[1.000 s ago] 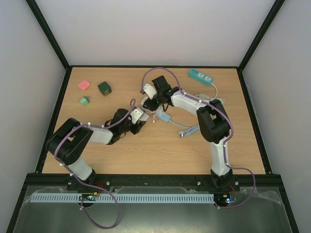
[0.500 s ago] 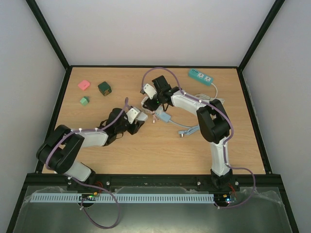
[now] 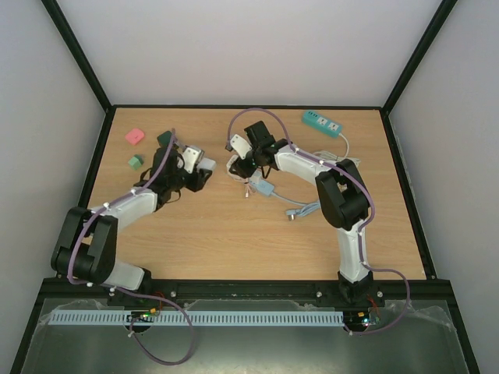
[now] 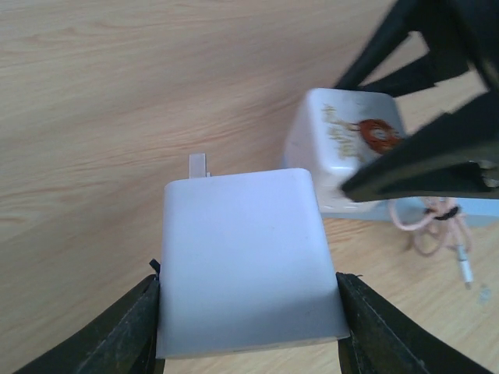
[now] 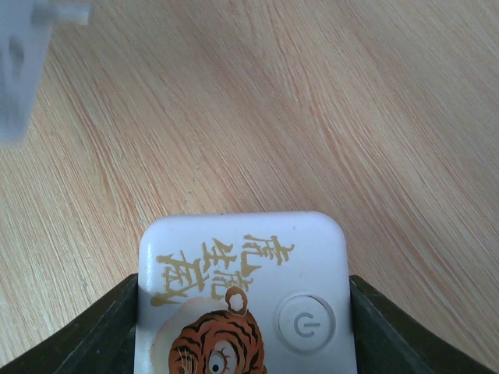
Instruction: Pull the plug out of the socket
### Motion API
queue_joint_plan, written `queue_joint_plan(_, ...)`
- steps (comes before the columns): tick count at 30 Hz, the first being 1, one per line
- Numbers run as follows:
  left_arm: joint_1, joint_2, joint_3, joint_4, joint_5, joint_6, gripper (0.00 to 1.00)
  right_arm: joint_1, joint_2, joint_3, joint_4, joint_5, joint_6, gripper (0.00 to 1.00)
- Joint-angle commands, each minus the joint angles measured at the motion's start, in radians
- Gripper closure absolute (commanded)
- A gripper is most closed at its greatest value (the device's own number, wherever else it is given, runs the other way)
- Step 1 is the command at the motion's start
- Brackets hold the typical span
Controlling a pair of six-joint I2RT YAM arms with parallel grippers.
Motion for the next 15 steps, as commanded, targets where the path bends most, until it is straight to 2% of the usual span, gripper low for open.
queue_joint_plan(1, 0.075, -0.002, 0.069, -0.165, 0.006, 0.08, 0.56, -0.025, 0.103, -0.024, -0.103, 0.121, -0.099, 0.84)
queue_joint_plan(8, 0.245, 0.053, 0.138, -0.276, 0.002, 0.22, 0.55, 0.003, 0.094, -0.024, -0.142, 0.064, -0.136, 0.84)
queue_joint_plan(15, 0.359, 0.14, 0.144, -0.289, -0.007, 0.324, 0.55, 0.035, 0.094, -0.016, -0.199, -0.009, -0.176, 0.84)
